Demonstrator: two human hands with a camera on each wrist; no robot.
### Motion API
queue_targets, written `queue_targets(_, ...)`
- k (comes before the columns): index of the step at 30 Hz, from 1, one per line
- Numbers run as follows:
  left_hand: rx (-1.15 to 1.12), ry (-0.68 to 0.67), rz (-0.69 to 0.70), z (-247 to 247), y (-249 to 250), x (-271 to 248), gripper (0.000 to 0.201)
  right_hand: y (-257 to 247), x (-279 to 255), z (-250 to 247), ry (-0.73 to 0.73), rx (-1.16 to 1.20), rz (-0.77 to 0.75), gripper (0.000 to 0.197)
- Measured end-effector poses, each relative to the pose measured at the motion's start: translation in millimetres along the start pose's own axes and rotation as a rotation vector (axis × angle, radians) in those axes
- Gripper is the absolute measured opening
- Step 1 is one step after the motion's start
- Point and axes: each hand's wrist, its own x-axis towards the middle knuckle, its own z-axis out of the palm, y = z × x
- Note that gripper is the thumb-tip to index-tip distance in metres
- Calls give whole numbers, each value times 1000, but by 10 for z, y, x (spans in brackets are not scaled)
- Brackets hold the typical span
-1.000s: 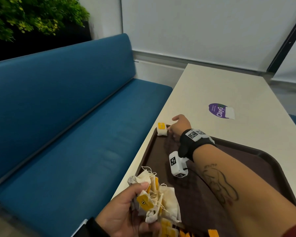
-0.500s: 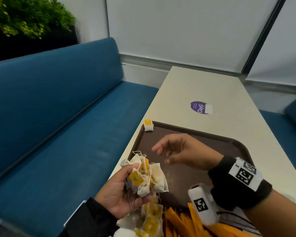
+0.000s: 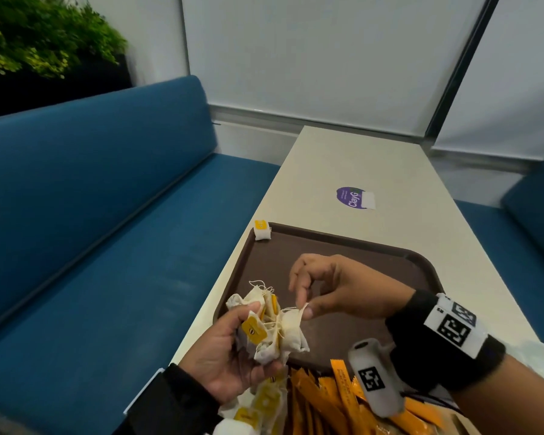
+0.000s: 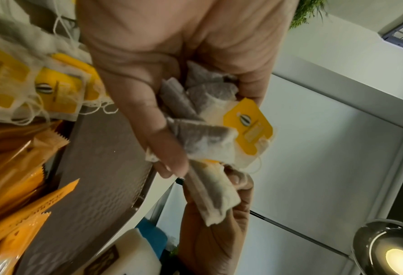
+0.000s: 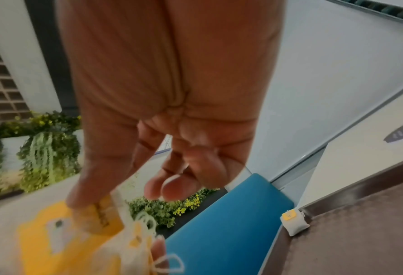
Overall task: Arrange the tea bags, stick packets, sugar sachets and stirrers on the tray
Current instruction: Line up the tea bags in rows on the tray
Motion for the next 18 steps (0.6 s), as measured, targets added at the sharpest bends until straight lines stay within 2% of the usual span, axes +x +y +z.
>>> queue_targets(2,-27,11,-14,-51,33,13,41,-27,38,-22,-18,122,-5,16)
queue_targets(4,-55,24,-24,-117,74,36,56,-53,84,-76,-1,294,59,11)
queue_targets(5,-69,31,-27,-148,88,46,61,-67,105,-109,24,308,110,11)
queue_targets(10,-107,35,-15,-251,163,49,40,-78,308,-238,156,-81,303,16)
queue_targets(14,-104,26,-9,-280,180,54,37,68,567,-295,274,-135,430,21)
queue_targets(18,-96,18,-21,-293,214,73,40,401,958,-329,402,-78,503,4)
